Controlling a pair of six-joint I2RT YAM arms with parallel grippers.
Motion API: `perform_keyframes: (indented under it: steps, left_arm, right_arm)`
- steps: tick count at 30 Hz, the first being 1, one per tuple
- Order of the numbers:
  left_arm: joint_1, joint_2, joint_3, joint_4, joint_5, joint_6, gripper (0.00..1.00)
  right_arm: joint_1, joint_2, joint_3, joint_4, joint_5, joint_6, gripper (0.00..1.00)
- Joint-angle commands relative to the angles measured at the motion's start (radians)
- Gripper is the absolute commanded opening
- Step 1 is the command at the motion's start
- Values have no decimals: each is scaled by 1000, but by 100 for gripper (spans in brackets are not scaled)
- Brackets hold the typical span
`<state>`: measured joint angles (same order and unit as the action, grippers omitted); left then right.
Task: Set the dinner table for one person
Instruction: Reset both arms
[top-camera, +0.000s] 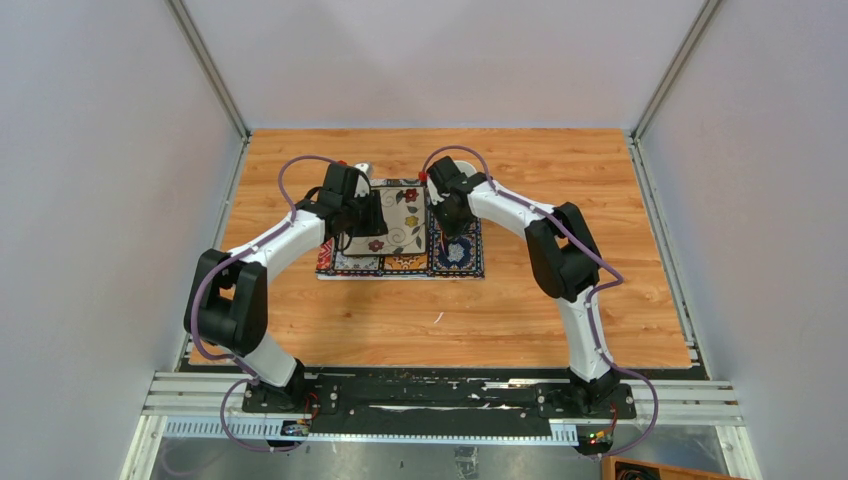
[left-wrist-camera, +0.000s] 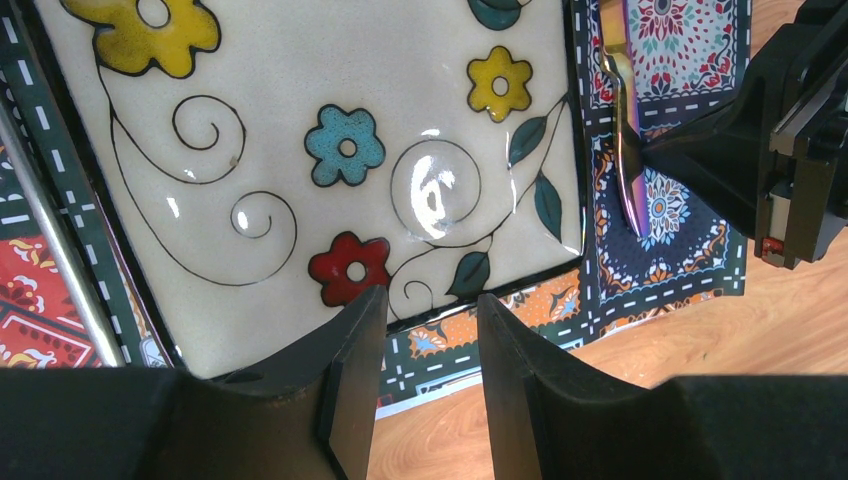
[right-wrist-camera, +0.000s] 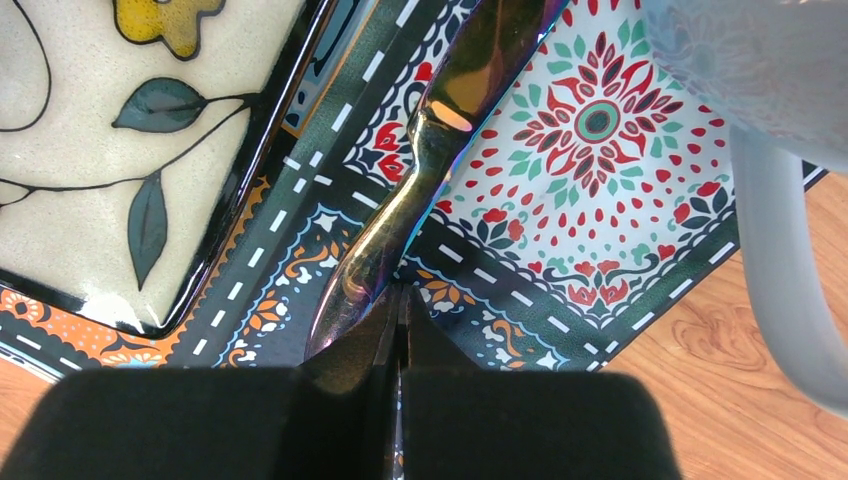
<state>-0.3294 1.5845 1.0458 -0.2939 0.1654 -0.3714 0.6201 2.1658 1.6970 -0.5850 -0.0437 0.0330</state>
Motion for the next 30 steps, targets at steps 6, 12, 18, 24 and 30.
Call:
perform_keyframes:
  steps: [6, 12, 18, 24, 30]
  left_arm:
    - [-6, 8, -12, 6, 10, 0, 44]
    - [-4, 24, -25, 41, -47, -7, 45]
    - [27, 51, -18, 62, -192, -71, 49]
    - [50, 137, 95, 10, -372, -95, 49]
    - [65, 266, 267, -81, -442, -70, 48]
  right_arm:
    - [7, -15, 54, -25, 21, -15, 24]
    - [7, 20, 170, -55, -25, -6, 31]
    - [10, 22, 213, -65, -36, -5, 30]
    - [10, -66, 151, -64, -26, -28, 30]
    - [-15, -130, 92, -56, 0, -86, 30]
